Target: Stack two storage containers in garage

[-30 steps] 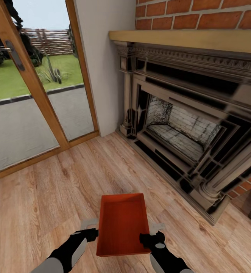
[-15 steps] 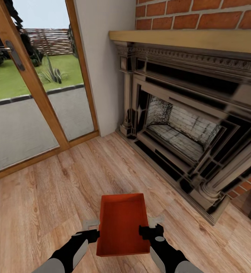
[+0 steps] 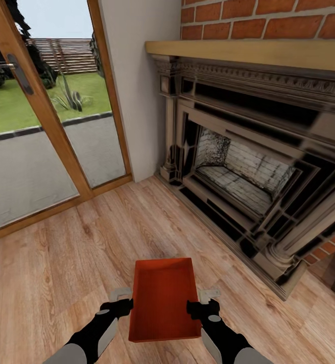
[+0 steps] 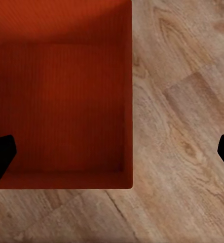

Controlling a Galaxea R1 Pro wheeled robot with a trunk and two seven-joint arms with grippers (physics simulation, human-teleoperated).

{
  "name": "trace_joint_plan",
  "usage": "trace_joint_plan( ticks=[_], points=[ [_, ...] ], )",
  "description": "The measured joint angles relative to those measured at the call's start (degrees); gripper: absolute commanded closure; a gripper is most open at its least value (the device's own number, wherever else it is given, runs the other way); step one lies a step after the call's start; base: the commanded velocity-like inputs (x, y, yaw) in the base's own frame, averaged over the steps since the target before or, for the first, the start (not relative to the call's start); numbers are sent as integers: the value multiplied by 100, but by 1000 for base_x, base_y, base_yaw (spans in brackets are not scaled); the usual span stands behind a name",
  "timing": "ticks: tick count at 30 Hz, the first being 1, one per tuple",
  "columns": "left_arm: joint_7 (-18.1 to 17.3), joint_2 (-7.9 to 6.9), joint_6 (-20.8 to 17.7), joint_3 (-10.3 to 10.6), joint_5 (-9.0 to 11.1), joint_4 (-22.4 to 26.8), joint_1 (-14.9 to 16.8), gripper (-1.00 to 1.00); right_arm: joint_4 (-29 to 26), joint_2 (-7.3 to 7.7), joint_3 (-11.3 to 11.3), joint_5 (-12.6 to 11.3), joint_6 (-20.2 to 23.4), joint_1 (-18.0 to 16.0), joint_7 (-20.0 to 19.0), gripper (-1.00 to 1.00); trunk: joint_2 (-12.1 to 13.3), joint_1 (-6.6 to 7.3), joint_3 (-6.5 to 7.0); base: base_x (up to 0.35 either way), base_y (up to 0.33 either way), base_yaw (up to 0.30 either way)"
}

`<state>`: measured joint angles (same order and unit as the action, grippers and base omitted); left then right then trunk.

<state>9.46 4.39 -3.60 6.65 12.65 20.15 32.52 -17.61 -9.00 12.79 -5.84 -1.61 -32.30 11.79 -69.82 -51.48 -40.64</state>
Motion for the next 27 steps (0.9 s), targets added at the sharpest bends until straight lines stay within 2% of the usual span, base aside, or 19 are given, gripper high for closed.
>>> trace_joint_plan(
  ticks=[7,9,15,27],
  points=[
    [-3,-16,66,-2,8,10,0,-100,0,-8,0,2,2,0,0,-100,0,0,0,0,0,0],
    [-6,-20,62,0,9,11,0,-100,0,-8,0,3,2,0,-1,-100,79,43,35,0,0,0],
    [-6,-22,57,3,9,13,0,-100,0,-8,-1,-5,2,0,1,-100,-159,-87,-71,0,0,0],
    [-7,-9,57,6,2,15,0,-100,0,-8,0,0,2,0,4,-100,-160,-88,-72,0,0,0]
  ],
)
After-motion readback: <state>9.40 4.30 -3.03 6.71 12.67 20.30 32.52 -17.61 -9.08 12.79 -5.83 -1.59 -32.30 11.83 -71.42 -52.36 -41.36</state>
